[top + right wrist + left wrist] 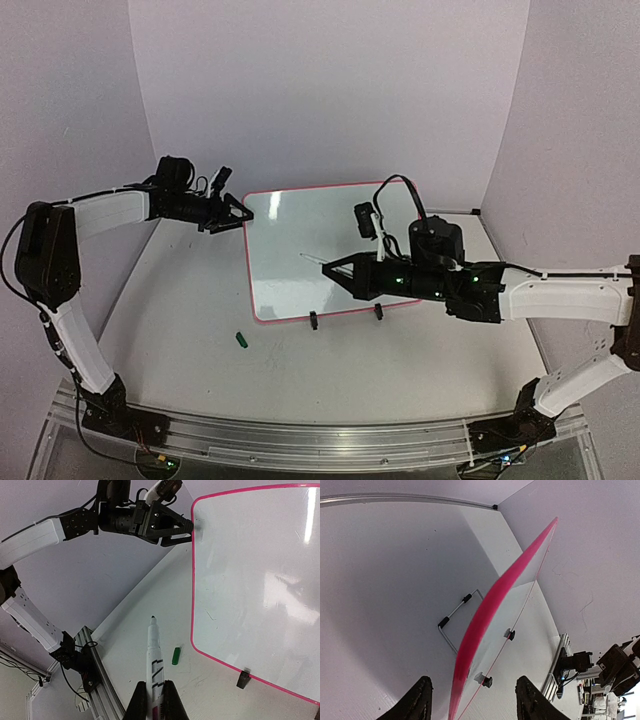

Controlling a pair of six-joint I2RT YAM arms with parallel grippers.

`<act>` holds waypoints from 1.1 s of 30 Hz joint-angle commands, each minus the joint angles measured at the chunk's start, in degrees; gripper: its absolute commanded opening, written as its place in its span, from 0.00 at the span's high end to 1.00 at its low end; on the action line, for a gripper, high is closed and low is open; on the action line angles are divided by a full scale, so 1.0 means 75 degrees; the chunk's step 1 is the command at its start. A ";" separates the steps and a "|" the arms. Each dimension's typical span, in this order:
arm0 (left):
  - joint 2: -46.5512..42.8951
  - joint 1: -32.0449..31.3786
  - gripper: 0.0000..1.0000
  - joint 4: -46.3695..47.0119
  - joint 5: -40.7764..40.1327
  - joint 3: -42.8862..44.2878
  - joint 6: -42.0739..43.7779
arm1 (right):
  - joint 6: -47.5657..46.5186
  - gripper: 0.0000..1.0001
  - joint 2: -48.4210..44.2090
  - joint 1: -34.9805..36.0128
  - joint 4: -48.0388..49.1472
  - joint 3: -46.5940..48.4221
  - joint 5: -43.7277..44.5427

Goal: Write a sentence on the whiteboard
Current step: Pick up the whiteboard from the whiteboard stand.

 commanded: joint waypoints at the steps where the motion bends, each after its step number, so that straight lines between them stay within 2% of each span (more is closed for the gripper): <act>1: 0.0176 0.0143 0.50 0.0706 0.0590 0.0337 0.0442 | -0.0146 1.00 -0.0291 0.0035 0.0346 -0.0067 -0.0174; 10: 0.0311 0.0273 0.69 0.1735 0.1295 0.0036 0.0491 | -0.0099 1.00 -0.0241 0.0032 0.0422 -0.0107 -0.0347; 17: 0.0224 0.0273 0.94 0.1808 0.1591 -0.0249 0.0794 | -0.0042 1.00 0.0014 0.0036 0.0468 0.0026 -0.0365; 19: 0.0143 0.0273 0.98 0.1743 0.1661 -0.0360 0.0971 | -0.0048 1.00 0.0112 0.0033 0.0470 0.0131 -0.0392; 24: -0.0059 0.0278 1.00 0.1516 0.1799 -0.0630 0.1501 | -0.0076 1.00 0.0337 0.0040 0.0502 0.0360 -0.0470; 33: -0.1007 0.0273 1.00 0.1750 0.1750 -0.1950 0.2071 | 0.0011 1.00 0.0648 0.0033 0.1038 0.0505 0.0044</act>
